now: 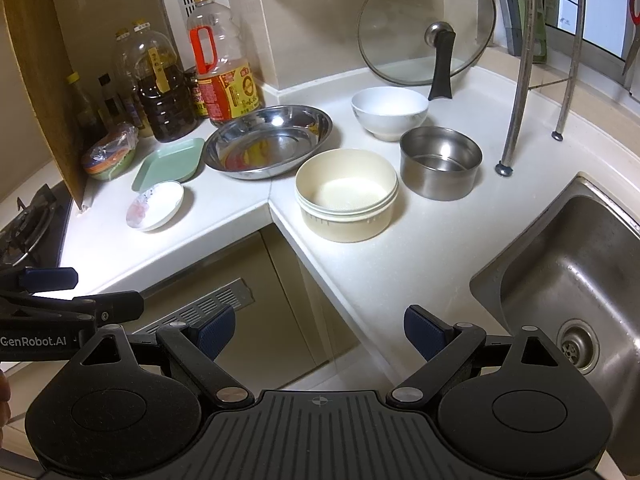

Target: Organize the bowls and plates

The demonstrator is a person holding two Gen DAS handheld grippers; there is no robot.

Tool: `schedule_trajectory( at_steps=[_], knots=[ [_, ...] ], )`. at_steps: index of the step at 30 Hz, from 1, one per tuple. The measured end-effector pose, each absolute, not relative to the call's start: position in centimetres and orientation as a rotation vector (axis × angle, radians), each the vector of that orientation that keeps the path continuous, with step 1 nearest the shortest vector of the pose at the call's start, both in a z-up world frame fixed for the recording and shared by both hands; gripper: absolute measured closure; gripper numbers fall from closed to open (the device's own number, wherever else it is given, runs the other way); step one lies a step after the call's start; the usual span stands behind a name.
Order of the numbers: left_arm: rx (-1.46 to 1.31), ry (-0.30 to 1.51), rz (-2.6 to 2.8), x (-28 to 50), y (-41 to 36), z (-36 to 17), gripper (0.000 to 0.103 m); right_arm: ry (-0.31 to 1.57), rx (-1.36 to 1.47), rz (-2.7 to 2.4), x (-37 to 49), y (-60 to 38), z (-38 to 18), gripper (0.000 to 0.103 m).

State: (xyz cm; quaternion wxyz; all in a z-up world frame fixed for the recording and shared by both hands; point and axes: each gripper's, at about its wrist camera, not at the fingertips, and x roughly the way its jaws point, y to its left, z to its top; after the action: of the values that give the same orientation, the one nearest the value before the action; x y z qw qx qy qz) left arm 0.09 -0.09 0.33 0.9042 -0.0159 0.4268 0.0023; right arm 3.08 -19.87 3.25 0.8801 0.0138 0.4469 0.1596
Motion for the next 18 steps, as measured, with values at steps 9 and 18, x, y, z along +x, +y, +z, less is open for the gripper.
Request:
schedule_trajectory(
  at_steps=[9,18],
  knots=[
    [-0.036,0.88,0.007,0.08,-0.27,0.41,0.013,0.928,0.027,0.341,3.55,-19.92,2.75,0.011],
    [-0.036,0.882,0.007,0.17,-0.12,0.39,0.013,0.922,0.031,0.368,3.88,-20.57,2.34,0.011]
  ],
)
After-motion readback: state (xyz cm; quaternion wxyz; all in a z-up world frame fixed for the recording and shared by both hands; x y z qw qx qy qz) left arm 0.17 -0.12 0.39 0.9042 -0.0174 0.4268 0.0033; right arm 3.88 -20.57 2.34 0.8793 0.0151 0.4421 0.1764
